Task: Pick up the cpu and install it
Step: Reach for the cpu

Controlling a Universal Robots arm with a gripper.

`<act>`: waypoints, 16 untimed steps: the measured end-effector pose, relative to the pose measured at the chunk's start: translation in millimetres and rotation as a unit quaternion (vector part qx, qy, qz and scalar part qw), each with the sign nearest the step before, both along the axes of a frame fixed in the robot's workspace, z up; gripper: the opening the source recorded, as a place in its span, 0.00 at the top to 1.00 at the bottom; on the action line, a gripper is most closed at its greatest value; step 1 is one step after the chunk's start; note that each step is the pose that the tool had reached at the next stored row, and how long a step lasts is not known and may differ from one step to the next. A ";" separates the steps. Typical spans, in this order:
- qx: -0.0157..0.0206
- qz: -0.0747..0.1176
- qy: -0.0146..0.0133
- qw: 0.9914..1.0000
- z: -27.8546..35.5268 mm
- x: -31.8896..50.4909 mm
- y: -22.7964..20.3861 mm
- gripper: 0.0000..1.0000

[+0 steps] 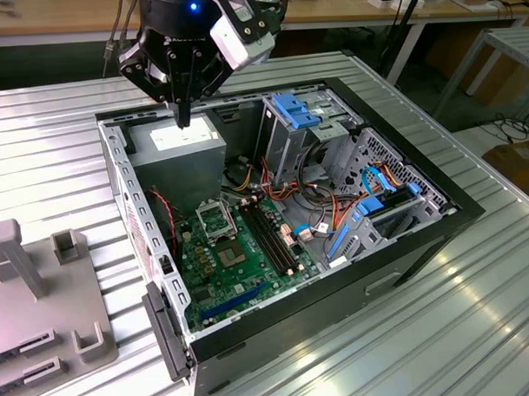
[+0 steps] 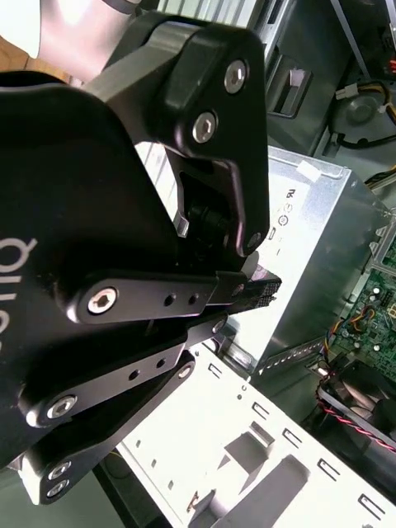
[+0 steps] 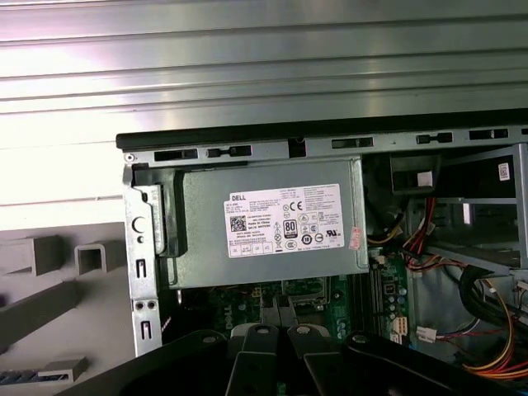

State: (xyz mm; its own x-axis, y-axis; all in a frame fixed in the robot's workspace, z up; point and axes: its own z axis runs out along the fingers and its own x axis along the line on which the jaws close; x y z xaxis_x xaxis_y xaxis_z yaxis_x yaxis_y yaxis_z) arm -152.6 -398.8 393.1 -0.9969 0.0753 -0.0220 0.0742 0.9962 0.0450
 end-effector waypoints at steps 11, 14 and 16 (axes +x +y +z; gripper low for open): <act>0.000 0.000 0.000 1.000 -0.1 -3.4 0.0 0.89; 0.000 0.000 0.001 1.000 -0.1 -4.3 0.0 0.89; 0.000 0.000 0.001 1.000 -0.2 -4.9 0.0 0.89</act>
